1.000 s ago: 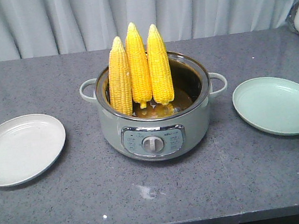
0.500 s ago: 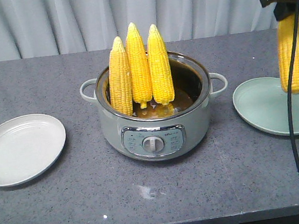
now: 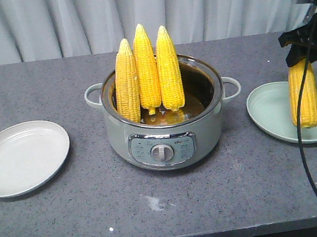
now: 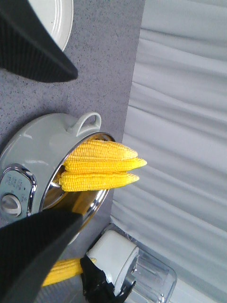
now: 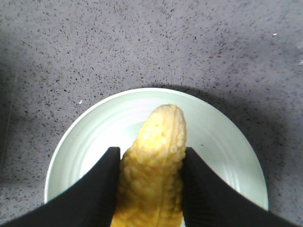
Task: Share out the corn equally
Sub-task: 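Lower the cob onto the green plate and open the right gripper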
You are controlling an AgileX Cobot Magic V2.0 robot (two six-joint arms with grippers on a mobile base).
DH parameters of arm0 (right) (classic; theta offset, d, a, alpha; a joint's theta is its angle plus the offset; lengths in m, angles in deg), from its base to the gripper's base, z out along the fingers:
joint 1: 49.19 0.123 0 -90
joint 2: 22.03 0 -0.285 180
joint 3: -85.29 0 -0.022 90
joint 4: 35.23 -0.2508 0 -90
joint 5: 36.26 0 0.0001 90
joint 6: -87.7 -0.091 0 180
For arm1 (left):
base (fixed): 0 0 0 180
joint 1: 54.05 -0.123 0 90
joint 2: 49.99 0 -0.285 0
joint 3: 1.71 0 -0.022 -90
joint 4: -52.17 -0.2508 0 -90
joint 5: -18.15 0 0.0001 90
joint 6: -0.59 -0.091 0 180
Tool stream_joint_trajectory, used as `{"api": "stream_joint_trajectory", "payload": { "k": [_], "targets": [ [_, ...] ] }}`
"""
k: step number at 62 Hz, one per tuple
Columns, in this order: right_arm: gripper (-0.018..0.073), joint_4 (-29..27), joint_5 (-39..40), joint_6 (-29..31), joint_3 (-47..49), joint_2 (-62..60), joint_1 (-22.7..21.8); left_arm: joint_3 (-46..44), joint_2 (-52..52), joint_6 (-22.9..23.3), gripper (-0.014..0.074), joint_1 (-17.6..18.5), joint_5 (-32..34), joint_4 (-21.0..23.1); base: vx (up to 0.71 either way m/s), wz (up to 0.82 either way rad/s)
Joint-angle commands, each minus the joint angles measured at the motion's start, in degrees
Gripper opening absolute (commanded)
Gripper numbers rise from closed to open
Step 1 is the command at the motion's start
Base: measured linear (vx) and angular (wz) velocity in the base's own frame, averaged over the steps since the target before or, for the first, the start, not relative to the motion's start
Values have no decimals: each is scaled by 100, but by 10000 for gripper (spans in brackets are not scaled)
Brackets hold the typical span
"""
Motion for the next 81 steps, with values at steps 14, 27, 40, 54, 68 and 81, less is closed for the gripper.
{"api": "stream_joint_trajectory", "payload": {
  "k": [14,27,40,54,68,81],
  "targets": [
    [148,-123,455,187,160,-6,-21,-196,57,-25,537,11,266,139,0,0],
    [370,-118,537,211,160,26,-21,-196,57,-25,537,11,266,139,0,0],
    [439,-140,550,199,165,19,-21,-196,57,-25,537,11,266,139,0,0],
    [433,-277,611,285,177,-278,-21,-196,57,-25,537,11,266,139,0,0],
    [344,-944,521,750,177,-1046,-21,-196,57,-25,537,11,266,139,0,0],
    [216,-1664,255,1200,163,-1932,-21,-196,57,-25,537,11,266,139,0,0]
  ]
}}
